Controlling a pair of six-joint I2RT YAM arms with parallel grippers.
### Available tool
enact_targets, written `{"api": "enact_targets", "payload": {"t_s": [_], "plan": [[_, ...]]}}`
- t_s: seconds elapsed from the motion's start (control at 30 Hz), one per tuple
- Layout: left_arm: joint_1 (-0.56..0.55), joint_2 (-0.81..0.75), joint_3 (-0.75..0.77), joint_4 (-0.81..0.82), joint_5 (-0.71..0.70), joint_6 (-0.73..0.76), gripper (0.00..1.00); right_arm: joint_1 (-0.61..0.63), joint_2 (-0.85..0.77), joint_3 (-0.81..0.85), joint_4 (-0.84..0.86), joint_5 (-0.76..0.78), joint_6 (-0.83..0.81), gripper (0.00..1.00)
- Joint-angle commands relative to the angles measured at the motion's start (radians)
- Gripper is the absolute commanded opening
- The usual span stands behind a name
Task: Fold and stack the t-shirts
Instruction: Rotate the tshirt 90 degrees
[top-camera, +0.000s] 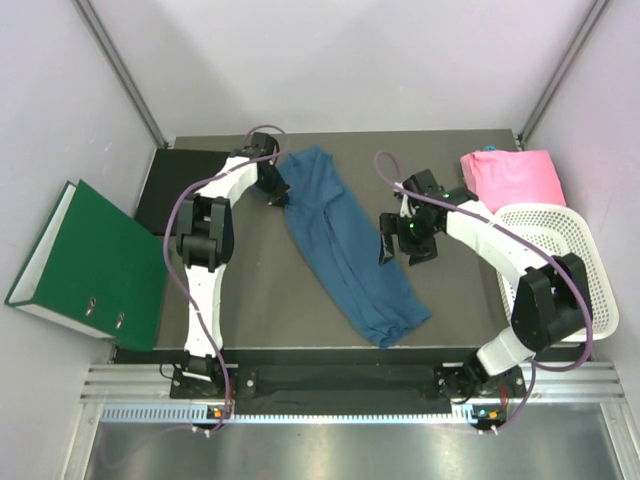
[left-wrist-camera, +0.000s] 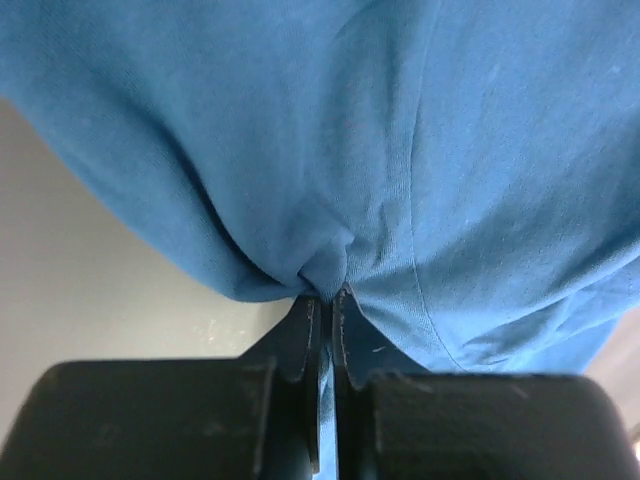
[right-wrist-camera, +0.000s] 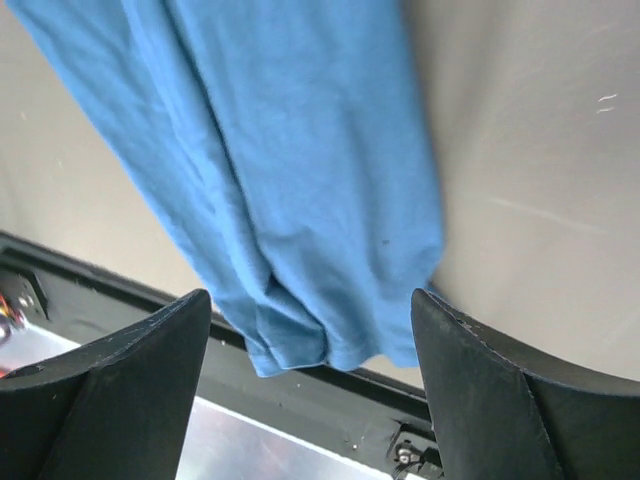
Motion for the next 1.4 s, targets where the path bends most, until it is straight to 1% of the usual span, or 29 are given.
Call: {"api": "enact_targets", "payload": {"t_s": [0.0,0.07,0.2,0.27,0.3,0.37,0.4,0.43,0.47,0.5,0.53,0.57,0.63,0.7,0.77,0.8,0.83,0.87,0.9,0.93,0.97,1.03,1.07,1.13,1.17,1.2,1.23,1.27,1.37], "plan": [[0.001,0.072,0.123,-0.013,-0.006,0.017,0.0,-0.052,-0.006,0.074,-0.018,0.033,-0.023,0.8],[0.001,0.112,0.166,-0.004,0.005,0.021,0.0,-0.078,0.0,0.087,-0.019,0.038,-0.026,0.8],[0.001,0.202,0.347,0.042,0.055,0.014,0.0,-0.113,0.009,0.087,-0.021,0.039,-0.031,0.81],[0.003,0.263,0.399,0.122,0.113,-0.015,0.0,-0.124,0.012,0.085,-0.027,0.042,-0.031,0.81],[0.004,0.288,0.485,0.117,0.124,-0.035,0.01,-0.13,0.014,0.082,-0.03,0.044,-0.029,0.81],[0.018,0.34,0.547,0.087,0.144,-0.049,0.19,-0.135,0.011,0.079,-0.033,0.047,-0.029,0.82],[0.022,0.333,0.524,0.084,0.155,-0.054,0.51,-0.136,0.006,0.078,-0.036,0.05,-0.031,0.82],[0.027,0.289,0.489,0.085,0.149,-0.048,0.61,-0.139,0.003,0.078,-0.036,0.048,-0.034,0.83],[0.032,0.252,0.44,0.1,0.135,-0.034,0.68,-0.139,-0.003,0.078,-0.036,0.051,-0.035,0.86],[0.032,0.206,0.318,0.113,0.091,-0.001,0.75,-0.141,-0.006,0.076,-0.035,0.055,-0.04,0.89],[0.033,0.108,0.253,0.123,0.063,0.016,0.83,-0.142,-0.009,0.073,-0.024,0.058,-0.043,0.96],[0.035,0.059,0.139,0.125,0.037,0.032,0.87,-0.142,-0.015,0.068,-0.016,0.061,-0.046,1.0],[0.038,-0.078,0.04,0.105,-0.023,0.063,0.92,-0.145,-0.017,0.064,-0.004,0.059,-0.051,1.0],[0.038,-0.162,-0.099,0.055,-0.034,0.064,0.93,-0.15,-0.009,0.064,0.01,0.056,-0.058,1.0],[0.033,-0.268,-0.181,-0.004,-0.017,0.04,0.93,-0.155,0.003,0.067,0.024,0.052,-0.068,1.0],[0.029,-0.343,-0.294,-0.008,-0.005,0.011,0.92,-0.162,0.009,0.067,0.027,0.039,-0.069,1.0],[0.023,-0.388,-0.362,0.01,0.03,-0.005,0.91,-0.165,0.014,0.073,0.03,0.035,-0.071,1.0],[0.004,-0.435,-0.507,0.033,0.052,-0.023,0.88,-0.167,0.021,0.074,0.034,0.032,-0.072,1.0],[-0.008,-0.522,-0.575,0.057,0.078,-0.061,0.85,-0.173,0.027,0.078,0.039,0.025,-0.075,0.99],[-0.022,-0.561,-0.638,0.1,0.124,-0.083,0.82,-0.176,0.032,0.085,0.041,0.022,-0.077,1.0],[-0.055,-0.597,-0.744,0.114,0.14,-0.103,0.69,-0.181,0.041,0.091,0.041,0.021,-0.083,0.99],[-0.097,-0.669,-0.832,0.142,0.173,-0.156,0.49,-0.194,0.046,0.099,0.045,0.013,-0.088,1.0],[-0.144,-0.701,-0.899,0.146,0.199,-0.193,0.4,-0.207,0.052,0.101,0.045,0.007,-0.091,1.0],[-0.197,-0.726,-0.959,0.175,0.236,-0.224,0.4,-0.221,0.054,0.102,0.051,-0.005,-0.095,1.0],[-0.253,-0.733,-0.994,0.197,0.264,-0.236,0.42,-0.228,0.052,0.101,0.054,-0.011,-0.098,1.0],[-0.282,-0.735,-1.001,0.2,0.272,-0.253,0.49,-0.245,0.051,0.098,0.056,-0.02,-0.1,1.0],[-0.309,-0.73,-1.005,0.199,0.273,-0.259,0.51,-0.248,0.049,0.091,0.059,-0.027,-0.104,1.0],[-0.359,-0.729,-1.008,0.197,0.275,-0.267,0.53,-0.256,0.044,0.087,0.062,-0.03,-0.108,1.0],[-0.444,-0.706,-1.002,0.218,0.278,-0.307,0.57,-0.285,0.035,0.07,0.07,-0.042,-0.115,1.0]]}}
